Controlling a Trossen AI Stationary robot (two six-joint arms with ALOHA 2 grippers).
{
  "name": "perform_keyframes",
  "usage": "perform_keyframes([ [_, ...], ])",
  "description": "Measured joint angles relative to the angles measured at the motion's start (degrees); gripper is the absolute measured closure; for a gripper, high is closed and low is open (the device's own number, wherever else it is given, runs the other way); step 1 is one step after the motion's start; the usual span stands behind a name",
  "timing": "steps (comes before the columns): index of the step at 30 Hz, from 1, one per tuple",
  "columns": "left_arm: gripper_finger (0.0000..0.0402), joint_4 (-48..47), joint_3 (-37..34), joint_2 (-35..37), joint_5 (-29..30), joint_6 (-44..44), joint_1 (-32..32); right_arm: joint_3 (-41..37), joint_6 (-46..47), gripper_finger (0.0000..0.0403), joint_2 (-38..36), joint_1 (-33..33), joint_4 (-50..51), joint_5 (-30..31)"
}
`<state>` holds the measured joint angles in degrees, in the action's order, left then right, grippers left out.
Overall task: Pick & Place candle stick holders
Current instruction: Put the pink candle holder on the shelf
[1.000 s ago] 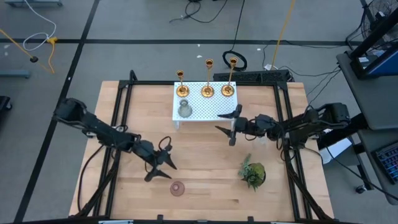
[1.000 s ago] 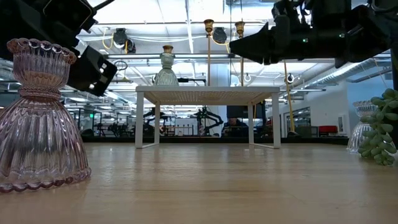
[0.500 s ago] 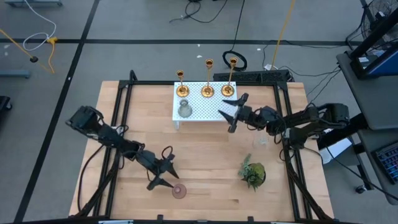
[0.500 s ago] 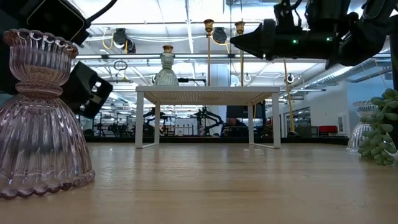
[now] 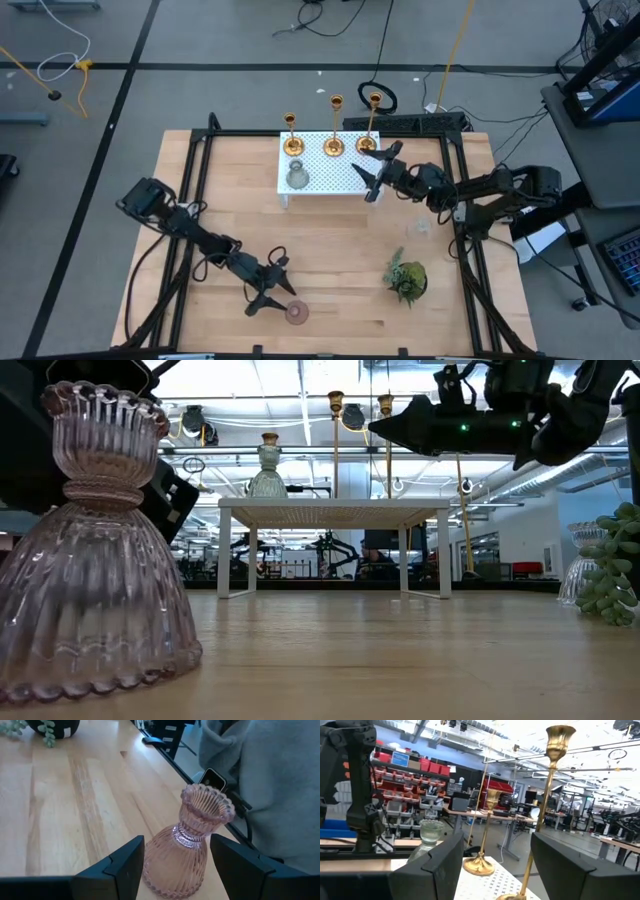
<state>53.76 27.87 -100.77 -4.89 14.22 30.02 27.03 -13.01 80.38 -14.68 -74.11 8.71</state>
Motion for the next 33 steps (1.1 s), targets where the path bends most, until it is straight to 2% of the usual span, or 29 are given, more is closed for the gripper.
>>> perform_keyframes([
  [10,0.0167,0.1,0.2,-0.4,-2.6,0.1,-0.7,0.0,0.1,0.0179,0.0,0.0,-1.1,-1.0],
  [24,0.0167,-2.1,3.7,-0.4,-1.3,-0.7,0.8,0.8,0.4,0.0179,0.0,0.3,3.2,-16.9],
  [33,0.0167,-2.3,4.1,-0.4,1.0,-11.2,2.4,0.8,9.4,0.0179,0.0,3.0,7.1,-28.2],
])
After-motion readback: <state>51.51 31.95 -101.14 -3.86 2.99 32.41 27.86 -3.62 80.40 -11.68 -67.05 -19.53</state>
